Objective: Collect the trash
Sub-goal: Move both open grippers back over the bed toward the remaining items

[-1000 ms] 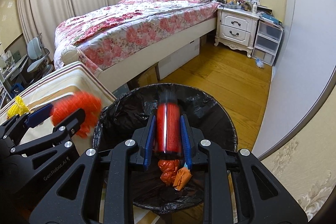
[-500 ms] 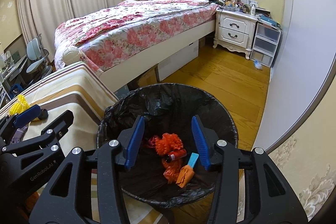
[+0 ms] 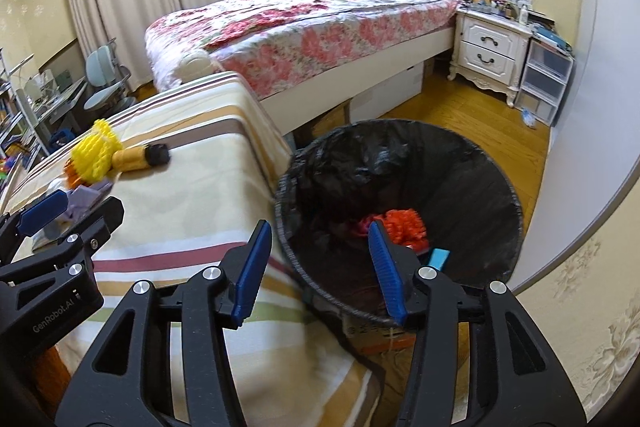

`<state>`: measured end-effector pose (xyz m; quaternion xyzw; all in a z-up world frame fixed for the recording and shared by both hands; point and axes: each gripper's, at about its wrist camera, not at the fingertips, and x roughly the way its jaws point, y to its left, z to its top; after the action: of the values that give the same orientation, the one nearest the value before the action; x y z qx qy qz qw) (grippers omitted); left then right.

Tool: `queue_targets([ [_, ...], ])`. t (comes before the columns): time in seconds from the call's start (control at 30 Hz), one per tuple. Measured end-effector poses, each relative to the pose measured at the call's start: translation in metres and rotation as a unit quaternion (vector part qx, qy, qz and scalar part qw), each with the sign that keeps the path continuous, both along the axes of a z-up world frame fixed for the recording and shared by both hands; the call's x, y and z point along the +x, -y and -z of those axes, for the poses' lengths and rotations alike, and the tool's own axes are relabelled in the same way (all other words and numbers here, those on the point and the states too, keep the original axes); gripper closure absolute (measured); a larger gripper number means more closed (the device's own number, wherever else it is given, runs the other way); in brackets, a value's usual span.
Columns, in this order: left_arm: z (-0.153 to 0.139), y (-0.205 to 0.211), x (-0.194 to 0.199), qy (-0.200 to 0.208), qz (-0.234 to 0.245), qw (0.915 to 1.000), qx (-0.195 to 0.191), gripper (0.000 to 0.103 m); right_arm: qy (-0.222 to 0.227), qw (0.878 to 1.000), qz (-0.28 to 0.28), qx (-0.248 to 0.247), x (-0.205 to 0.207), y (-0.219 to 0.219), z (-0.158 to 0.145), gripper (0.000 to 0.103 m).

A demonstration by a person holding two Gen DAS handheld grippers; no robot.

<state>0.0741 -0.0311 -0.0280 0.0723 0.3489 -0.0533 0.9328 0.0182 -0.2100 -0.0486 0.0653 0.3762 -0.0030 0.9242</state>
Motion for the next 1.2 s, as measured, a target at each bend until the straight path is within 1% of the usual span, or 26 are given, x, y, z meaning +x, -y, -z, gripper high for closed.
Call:
queue_targets([
  [0.1, 0.000, -0.018, -0.007, 0.006, -0.017, 0.9998, 0.011, 0.025, -0.003, 1.000, -0.027, 0.000, -0.002, -0.024, 0.000, 0.049],
  [0.23, 0.000, -0.043, -0.013, 0.011, -0.045, 0.9988, 0.020, 0.025, -0.010, 0.998, -0.063, -0.012, -0.002, -0.056, 0.002, 0.048],
  [0.3, 0.002, -0.058, -0.016, 0.008, -0.058, 0.9981, 0.019, 0.025, -0.016, 0.996, -0.083, -0.021, -0.002, -0.071, 0.002, 0.048],
  [0.47, 0.010, -0.097, -0.024, -0.010, -0.092, 0.9955, 0.019, 0.025, -0.020, 0.993, -0.110, -0.034, -0.002, -0.098, 0.001, 0.046],
  [0.57, 0.016, -0.120, -0.023, -0.027, -0.118, 0.9925, 0.016, 0.025, -0.025, 0.992, -0.120, -0.037, 0.000, -0.107, 0.001, 0.046],
  [0.7, 0.020, -0.146, -0.011, -0.057, -0.142, 0.9881, -0.011, 0.025, -0.028, 0.991, -0.127, -0.041, 0.002, -0.115, 0.001, 0.045],
  [0.83, 0.023, -0.159, -0.005, -0.065, -0.153, 0.9860, -0.007, 0.025, -0.033, 0.989, -0.135, -0.047, 0.006, -0.122, 0.003, 0.044],
  [1.1, 0.029, -0.199, 0.013, -0.089, -0.200, 0.9752, -0.032, 0.025, -0.038, 0.988, -0.144, -0.050, 0.010, -0.131, 0.004, 0.044],
  [1.2, 0.029, -0.212, 0.020, -0.090, -0.217, 0.9714, -0.034, 0.025, -0.038, 0.987, -0.148, -0.052, 0.012, -0.134, 0.004, 0.044],
])
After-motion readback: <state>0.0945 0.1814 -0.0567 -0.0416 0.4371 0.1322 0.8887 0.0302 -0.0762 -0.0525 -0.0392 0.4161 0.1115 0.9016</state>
